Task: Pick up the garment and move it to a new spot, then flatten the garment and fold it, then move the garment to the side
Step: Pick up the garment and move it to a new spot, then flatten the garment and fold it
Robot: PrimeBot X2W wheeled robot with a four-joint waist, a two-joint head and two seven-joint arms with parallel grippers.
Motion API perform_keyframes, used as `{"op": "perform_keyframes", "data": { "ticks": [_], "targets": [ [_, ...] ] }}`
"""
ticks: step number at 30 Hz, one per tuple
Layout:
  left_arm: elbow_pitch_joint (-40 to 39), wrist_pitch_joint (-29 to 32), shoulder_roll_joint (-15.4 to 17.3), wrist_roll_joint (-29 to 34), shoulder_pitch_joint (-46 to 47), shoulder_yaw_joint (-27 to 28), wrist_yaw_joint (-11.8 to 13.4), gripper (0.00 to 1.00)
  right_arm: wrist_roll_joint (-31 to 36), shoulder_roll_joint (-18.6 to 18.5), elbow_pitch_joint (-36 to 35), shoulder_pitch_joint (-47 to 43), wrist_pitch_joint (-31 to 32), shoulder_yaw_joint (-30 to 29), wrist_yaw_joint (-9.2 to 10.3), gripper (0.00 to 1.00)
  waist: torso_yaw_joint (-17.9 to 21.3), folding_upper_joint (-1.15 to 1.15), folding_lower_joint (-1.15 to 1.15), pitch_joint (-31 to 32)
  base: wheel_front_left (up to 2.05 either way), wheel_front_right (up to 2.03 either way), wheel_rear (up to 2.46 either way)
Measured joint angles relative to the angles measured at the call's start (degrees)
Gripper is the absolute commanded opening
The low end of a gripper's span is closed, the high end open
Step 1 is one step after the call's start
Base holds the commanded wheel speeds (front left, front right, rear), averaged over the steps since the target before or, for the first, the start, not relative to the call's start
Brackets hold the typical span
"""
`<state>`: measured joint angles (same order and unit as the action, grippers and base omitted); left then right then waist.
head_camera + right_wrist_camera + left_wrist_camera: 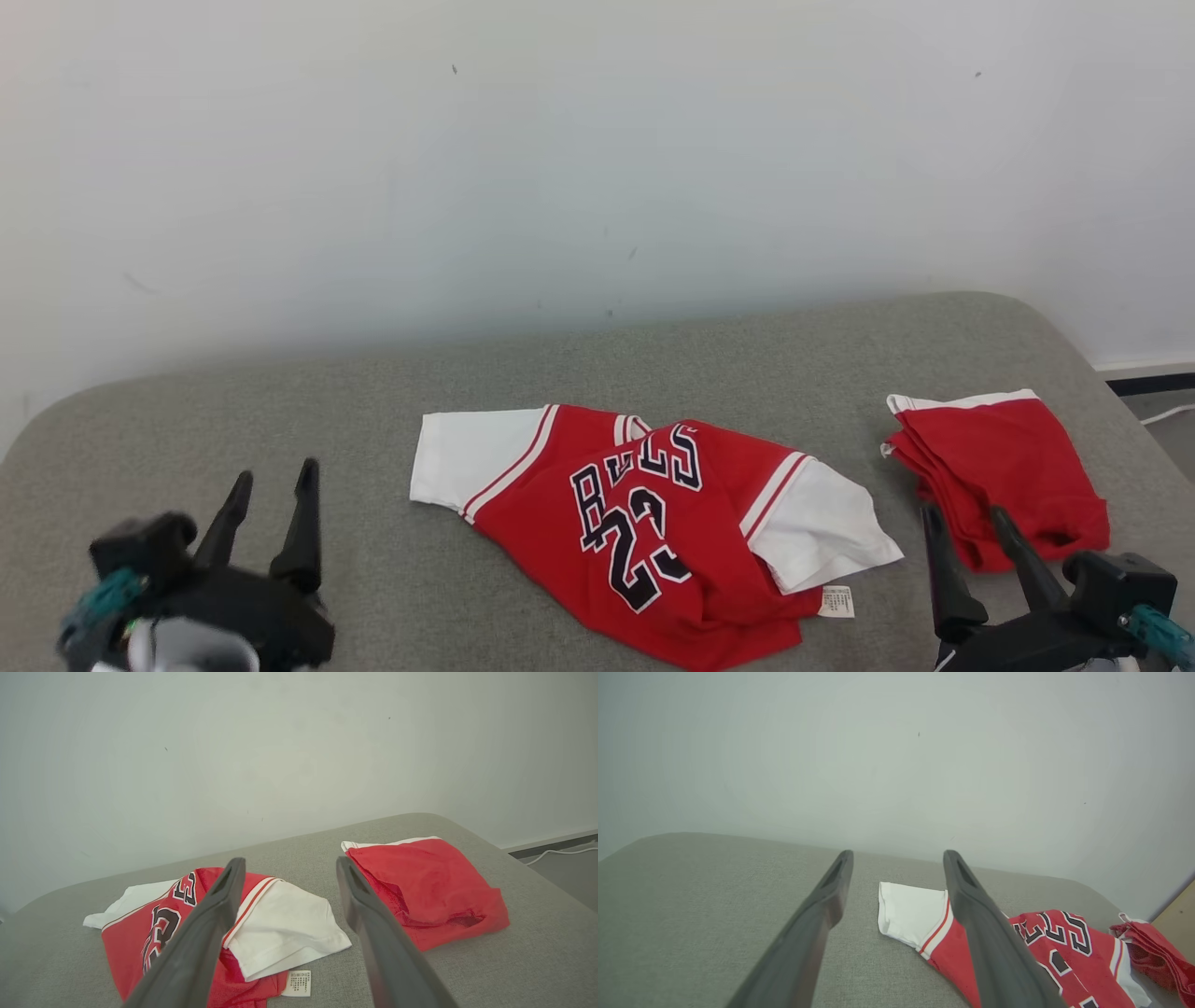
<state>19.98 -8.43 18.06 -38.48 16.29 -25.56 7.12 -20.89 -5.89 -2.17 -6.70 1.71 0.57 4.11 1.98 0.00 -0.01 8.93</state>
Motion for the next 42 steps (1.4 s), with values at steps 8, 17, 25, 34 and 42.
{"op": "perform_keyframes", "data": {
  "ticks": [8,17,25,34,42],
  "targets": [
    [-2.27,-3.68,-1.12,2.85,-16.62,11.84,0.01,1.0,-0.2,0.56,1.35,-1.21,-0.54,0.36,0.51,1.0,-1.58,0.0,0.0,0.83,0.0,0.0,0.0],
    [-9.42,-2.14,-2.71,5.5,-23.14,12.35,0.0,1.0,-0.22,0.79,1.68,-1.24,-0.78,0.14,0.92,1.0,-1.88,0.0,0.01,-0.82,0.0,0.0,0.0],
    [-13.44,-0.32,-4.34,7.99,-24.02,15.07,0.0,1.0,-0.27,0.97,2.38,-0.73,-1.21,-0.2,1.01,1.0,-1.82,0.0,0.01,-3.26,0.0,0.0,0.0],
    [-16.08,2.43,-6.5,9.9,-25.71,17.41,0.01,1.0,-0.3,1.2,3.66,0.57,-1.52,-0.16,1.18,1.0,-1.93,0.0,0.01,-4.29,0.0,0.0,0.0],
    [-18.36,5.12,-8.13,11.94,-26.58,18.42,0.01,1.0,-0.3,1.19,3.99,1.58,-1.8,-0.14,1.18,1.0,-2.31,0.0,0.01,-4.69,0.0,0.0,0.0]
  ]
}}
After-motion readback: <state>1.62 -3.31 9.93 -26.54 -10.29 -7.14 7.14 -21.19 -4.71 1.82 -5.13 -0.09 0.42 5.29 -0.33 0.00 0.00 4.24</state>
